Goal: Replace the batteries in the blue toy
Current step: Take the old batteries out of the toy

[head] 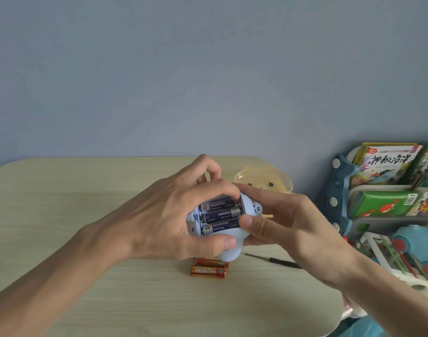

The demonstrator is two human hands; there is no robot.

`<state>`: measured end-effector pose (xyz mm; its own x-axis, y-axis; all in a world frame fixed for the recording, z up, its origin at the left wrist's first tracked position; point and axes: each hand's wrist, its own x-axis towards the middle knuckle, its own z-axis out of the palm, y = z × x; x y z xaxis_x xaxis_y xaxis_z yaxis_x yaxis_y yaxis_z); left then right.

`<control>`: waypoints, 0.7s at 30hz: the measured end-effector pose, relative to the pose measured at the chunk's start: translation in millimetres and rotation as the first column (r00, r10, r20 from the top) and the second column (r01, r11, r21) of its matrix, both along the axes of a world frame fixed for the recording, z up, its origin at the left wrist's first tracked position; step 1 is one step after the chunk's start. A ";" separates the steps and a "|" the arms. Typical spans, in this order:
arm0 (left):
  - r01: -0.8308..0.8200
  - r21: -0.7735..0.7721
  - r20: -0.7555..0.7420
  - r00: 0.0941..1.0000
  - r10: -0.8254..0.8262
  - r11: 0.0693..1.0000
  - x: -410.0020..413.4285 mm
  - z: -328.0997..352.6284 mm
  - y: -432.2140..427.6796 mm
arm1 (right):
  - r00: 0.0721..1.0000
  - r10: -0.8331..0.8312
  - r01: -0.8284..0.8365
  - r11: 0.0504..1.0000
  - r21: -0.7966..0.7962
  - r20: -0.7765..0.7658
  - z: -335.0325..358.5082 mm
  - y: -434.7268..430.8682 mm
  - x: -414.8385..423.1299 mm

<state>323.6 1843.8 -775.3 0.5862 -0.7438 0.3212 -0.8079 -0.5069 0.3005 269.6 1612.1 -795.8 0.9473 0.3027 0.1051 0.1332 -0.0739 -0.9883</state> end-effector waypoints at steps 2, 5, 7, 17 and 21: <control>0.017 -0.016 0.023 1.000 -0.017 1.000 1.8 1.8 -4.2 | 1.000 -0.006 0.006 1.000 -0.011 0.026 2.1 2.1 -2.4; 0.040 -0.066 0.043 0.998 -0.037 0.997 6.7 3.7 -10.1 | 0.997 -0.045 0.045 0.999 0.004 0.062 5.7 5.3 -4.4; 0.055 -0.088 0.051 0.997 -0.051 0.995 10.2 2.8 -12.0 | 0.996 -0.060 0.060 0.998 0.004 0.070 7.6 6.2 -4.9; 0.125 -0.289 0.039 0.992 -0.119 0.949 16.0 -6.3 -11.9 | 0.994 -0.105 0.105 0.994 -0.014 -0.033 1.4 7.2 -3.3; 0.105 -0.317 0.117 0.991 -0.071 0.943 20.6 -7.4 -6.3 | 0.988 -0.146 0.146 0.989 -0.002 -0.059 -1.7 5.1 -1.9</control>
